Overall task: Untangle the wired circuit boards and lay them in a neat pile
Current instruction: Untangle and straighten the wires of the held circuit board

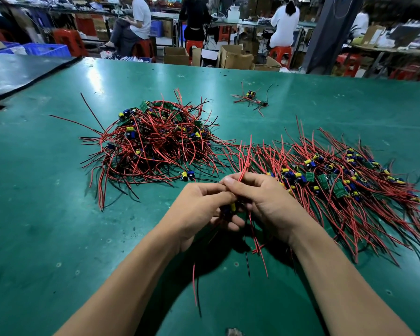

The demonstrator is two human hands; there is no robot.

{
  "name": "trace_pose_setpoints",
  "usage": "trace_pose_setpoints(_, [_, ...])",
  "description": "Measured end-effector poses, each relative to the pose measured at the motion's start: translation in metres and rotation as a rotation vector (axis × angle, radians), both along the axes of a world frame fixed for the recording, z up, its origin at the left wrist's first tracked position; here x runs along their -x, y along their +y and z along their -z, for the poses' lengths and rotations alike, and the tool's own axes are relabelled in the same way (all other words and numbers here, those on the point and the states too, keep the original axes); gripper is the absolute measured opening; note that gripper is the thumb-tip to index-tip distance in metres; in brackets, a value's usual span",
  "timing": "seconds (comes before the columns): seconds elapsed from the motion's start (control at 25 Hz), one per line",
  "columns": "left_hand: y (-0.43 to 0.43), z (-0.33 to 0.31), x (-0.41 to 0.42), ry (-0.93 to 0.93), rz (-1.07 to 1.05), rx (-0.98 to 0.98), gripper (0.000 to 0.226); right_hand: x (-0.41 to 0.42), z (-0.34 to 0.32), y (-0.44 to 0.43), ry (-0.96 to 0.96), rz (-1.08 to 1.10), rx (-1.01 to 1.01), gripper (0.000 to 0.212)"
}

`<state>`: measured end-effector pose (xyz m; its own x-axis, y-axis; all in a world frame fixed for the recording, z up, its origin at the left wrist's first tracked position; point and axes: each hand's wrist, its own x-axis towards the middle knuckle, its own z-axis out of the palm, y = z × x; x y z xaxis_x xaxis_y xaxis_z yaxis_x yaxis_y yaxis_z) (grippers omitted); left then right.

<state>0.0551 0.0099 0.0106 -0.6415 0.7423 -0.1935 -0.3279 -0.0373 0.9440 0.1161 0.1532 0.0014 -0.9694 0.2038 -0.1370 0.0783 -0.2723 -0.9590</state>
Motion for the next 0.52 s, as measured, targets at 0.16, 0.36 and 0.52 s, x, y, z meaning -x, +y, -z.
trace_pose_setpoints(0.16, [-0.004,-0.001,0.003,-0.025,0.066,0.024,0.019,0.002,0.002,0.005,0.069,0.224,-0.221,0.018])
trace_pose_setpoints(0.36, [-0.005,-0.001,0.004,-0.027,0.157,0.052,0.012,0.003,0.009,0.02,0.114,0.48,-0.53,0.022])
trace_pose_setpoints(0.52, [-0.006,0.0,0.009,-0.036,0.183,0.062,0.012,0.007,0.013,0.025,0.119,0.635,-0.596,0.042])
